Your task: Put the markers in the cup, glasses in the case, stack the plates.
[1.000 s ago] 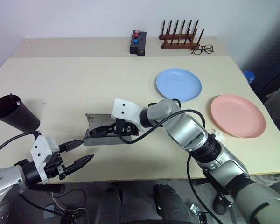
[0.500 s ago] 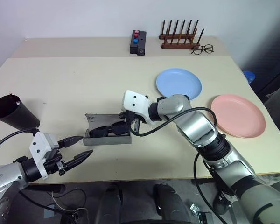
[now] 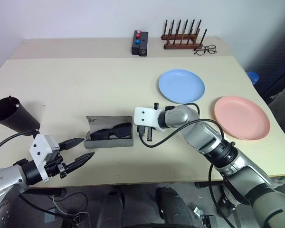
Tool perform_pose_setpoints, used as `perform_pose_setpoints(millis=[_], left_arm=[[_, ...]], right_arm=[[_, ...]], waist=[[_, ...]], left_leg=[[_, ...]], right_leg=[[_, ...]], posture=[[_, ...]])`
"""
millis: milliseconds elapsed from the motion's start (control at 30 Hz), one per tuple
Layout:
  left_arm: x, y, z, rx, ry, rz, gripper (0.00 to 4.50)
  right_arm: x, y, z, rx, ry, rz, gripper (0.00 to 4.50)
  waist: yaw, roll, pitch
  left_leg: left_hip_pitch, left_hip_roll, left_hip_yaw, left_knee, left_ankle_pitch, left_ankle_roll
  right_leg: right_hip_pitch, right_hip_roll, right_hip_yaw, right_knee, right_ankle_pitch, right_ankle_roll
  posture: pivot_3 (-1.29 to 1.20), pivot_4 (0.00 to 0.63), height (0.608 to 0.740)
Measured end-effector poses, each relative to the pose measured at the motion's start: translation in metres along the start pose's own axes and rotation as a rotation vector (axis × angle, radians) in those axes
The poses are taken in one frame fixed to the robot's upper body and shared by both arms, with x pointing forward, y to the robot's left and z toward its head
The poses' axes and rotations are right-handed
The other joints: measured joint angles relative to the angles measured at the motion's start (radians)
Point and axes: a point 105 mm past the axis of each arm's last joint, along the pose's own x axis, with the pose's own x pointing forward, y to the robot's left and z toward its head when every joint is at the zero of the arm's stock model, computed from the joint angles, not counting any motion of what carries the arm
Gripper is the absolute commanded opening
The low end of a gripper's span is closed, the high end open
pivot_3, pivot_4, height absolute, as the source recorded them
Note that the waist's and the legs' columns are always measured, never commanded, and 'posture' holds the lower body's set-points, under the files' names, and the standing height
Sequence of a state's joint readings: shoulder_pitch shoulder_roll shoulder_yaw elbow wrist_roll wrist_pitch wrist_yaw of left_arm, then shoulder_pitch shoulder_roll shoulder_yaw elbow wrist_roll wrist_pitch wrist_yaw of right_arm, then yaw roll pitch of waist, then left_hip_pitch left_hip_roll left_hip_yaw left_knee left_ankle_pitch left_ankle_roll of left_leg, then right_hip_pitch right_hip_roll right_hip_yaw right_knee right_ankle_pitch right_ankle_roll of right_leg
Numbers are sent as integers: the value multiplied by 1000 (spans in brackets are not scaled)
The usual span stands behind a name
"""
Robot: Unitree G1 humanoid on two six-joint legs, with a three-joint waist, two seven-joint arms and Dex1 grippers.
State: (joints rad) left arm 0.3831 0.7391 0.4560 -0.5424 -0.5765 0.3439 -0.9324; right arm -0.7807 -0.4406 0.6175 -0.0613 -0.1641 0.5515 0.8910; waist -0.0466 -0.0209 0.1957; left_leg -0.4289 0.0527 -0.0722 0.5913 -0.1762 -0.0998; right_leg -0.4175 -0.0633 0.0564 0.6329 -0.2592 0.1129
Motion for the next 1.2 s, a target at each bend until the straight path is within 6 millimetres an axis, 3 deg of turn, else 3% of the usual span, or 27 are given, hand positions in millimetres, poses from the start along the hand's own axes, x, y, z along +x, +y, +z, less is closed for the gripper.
perform_pose_setpoints(millis=[267, 667, 867, 1000, 1200], left_arm=[[0, 0, 0, -1, 1, 2, 3025], [0, 0, -1, -4, 4, 3, 3025], [0, 0, -1, -5, 5, 2, 3025], [0, -1, -1, -5, 5, 1, 3025], [1, 1, 1, 4, -4, 2, 3025]], right_arm=[[3, 14, 23, -4, -91, 44, 10], [-6, 18, 34, -35, -185, 88, 10], [-12, 11, 27, -36, -182, 78, 10], [-7, 6, 13, -15, -129, 55, 10], [1, 6, 15, -5, -137, 24, 10]], waist=[[0, 0, 0], [1, 0, 0], [1, 0, 0], [1, 0, 0], [1, 0, 0]], left_leg=[[0, 0, 0, 0, 0, 0], [0, 0, 0, 0, 0, 0], [0, 0, 0, 0, 0, 0], [0, 0, 0, 0, 0, 0], [0, 0, 0, 0, 0, 0]], right_leg=[[0, 0, 0, 0, 0, 0], [0, 0, 0, 0, 0, 0], [1, 0, 0, 0, 0, 0], [0, 0, 0, 0, 0, 0], [1, 0, 0, 0, 0, 0]], posture=[[0, 150, 738], [0, 150, 738], [0, 150, 738], [0, 150, 738], [0, 150, 738]])
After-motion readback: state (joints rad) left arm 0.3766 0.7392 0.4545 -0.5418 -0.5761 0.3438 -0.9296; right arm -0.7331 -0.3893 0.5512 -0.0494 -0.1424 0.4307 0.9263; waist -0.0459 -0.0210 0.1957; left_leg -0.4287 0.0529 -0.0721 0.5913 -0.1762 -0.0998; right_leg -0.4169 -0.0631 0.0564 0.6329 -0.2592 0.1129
